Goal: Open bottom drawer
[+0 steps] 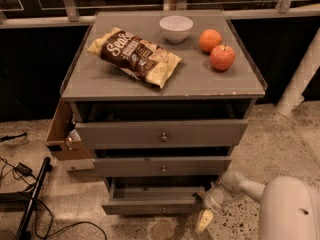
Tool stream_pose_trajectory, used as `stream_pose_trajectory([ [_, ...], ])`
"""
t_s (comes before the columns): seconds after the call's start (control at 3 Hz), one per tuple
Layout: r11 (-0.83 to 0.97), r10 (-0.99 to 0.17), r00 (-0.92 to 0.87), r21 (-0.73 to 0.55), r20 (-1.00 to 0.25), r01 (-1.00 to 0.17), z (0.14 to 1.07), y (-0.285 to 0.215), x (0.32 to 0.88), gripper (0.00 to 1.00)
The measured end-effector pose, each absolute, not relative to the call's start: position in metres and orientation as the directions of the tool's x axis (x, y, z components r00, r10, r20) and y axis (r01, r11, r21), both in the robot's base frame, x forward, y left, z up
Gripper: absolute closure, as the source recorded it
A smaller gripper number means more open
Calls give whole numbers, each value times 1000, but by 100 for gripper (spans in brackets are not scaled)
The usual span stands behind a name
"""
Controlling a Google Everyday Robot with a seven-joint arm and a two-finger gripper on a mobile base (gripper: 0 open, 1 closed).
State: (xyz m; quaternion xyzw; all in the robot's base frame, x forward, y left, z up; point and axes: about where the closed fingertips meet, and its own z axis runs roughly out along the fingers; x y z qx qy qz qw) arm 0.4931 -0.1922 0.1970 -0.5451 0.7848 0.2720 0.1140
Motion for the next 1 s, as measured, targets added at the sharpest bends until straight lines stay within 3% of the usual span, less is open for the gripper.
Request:
stream_pose_trajectory([
  [1.0, 197, -774, -465, 534, -430, -822, 225, -203, 407, 0],
])
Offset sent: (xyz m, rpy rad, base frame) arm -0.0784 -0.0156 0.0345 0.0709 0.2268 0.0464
